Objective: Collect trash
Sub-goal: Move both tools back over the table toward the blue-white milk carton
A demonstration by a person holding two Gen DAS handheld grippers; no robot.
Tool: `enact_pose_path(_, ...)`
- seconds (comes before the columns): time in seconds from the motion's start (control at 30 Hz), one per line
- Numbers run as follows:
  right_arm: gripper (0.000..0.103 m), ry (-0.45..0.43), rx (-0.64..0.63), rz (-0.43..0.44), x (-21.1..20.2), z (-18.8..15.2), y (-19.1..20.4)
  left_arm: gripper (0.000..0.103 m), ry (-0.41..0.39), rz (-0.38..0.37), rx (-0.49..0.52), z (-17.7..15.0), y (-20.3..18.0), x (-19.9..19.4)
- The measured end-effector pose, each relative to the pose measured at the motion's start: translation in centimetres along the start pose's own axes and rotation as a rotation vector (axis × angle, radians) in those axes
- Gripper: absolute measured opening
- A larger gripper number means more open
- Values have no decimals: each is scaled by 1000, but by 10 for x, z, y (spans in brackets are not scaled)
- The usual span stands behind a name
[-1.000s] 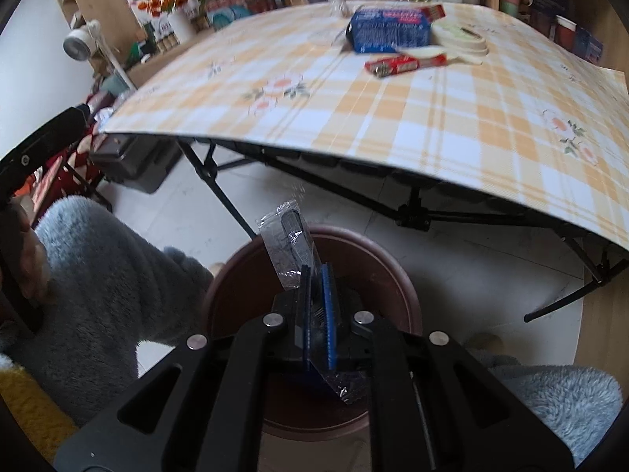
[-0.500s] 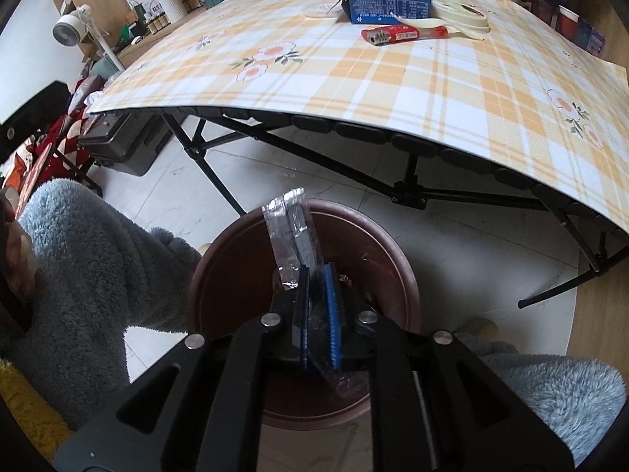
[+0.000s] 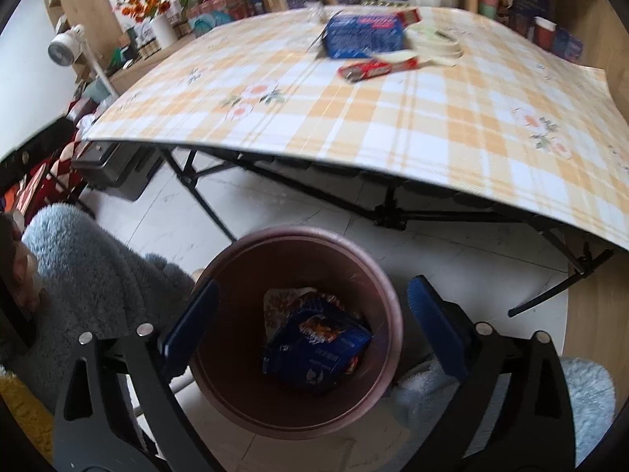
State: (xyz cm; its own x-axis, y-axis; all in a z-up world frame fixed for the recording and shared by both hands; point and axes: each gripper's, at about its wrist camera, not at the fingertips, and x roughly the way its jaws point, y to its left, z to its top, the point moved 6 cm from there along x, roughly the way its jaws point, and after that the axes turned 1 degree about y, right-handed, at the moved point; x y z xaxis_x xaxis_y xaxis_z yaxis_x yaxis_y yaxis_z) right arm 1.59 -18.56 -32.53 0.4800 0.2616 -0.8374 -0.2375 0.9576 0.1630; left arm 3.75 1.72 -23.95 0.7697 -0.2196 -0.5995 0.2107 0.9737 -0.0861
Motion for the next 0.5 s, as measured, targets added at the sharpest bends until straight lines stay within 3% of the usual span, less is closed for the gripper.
enact_pose_path(0.2,97,-124,89,-14,-36,21,-20,96,2,12,8,7,0,2)
enact_pose_path(0.37,97,-165,201,-76,-61,44,-49,97,-20,81,23,23,-2,0)
enact_pose_path(0.5,97,-208,230,-57,-79,58,-59,97,-27,131,24,41,-1,0)
